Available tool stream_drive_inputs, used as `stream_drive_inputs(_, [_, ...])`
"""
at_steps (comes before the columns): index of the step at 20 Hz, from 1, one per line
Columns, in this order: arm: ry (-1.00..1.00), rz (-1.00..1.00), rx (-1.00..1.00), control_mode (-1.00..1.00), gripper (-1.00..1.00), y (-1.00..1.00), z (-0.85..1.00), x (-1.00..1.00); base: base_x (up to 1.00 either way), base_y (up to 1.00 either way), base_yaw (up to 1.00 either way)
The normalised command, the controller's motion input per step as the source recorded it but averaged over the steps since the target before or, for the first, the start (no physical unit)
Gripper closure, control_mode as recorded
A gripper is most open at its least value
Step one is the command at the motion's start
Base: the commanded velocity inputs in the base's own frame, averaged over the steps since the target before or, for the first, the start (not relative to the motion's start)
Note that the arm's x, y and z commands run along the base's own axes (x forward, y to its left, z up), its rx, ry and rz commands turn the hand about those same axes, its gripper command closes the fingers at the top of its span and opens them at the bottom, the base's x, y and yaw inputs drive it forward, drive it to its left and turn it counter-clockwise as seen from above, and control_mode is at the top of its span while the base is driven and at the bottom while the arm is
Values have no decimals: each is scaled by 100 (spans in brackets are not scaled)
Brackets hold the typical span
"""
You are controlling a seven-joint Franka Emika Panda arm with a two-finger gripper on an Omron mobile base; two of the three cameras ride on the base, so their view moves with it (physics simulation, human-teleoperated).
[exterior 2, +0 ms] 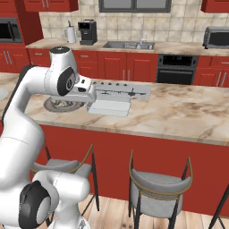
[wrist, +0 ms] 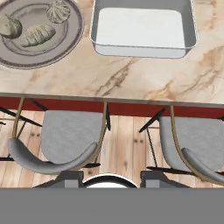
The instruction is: Place two dumplings into each of the tupperware containers and then place the containers in the fridge.
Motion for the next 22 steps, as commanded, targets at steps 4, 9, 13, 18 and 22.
stream_drive_inputs(4, [0, 0, 0, -100, -100, 0, 0, -2, 0, 0, 0])
stream_drive_inputs(9, [0, 0, 0, -100, -100, 91, -39, 31, 0, 0, 0])
stream_drive_inputs(13, [10, -1, -1, -100, -100, 100, -25, 89, 0, 0, 0])
stream_drive_inputs(18, [17, -10, -1, -100, -100, 80, -1, 100, 0, 0, 0])
stream_drive_inputs(22, [19, -10, 2, -100, -100, 14, -2, 100, 0, 0, 0])
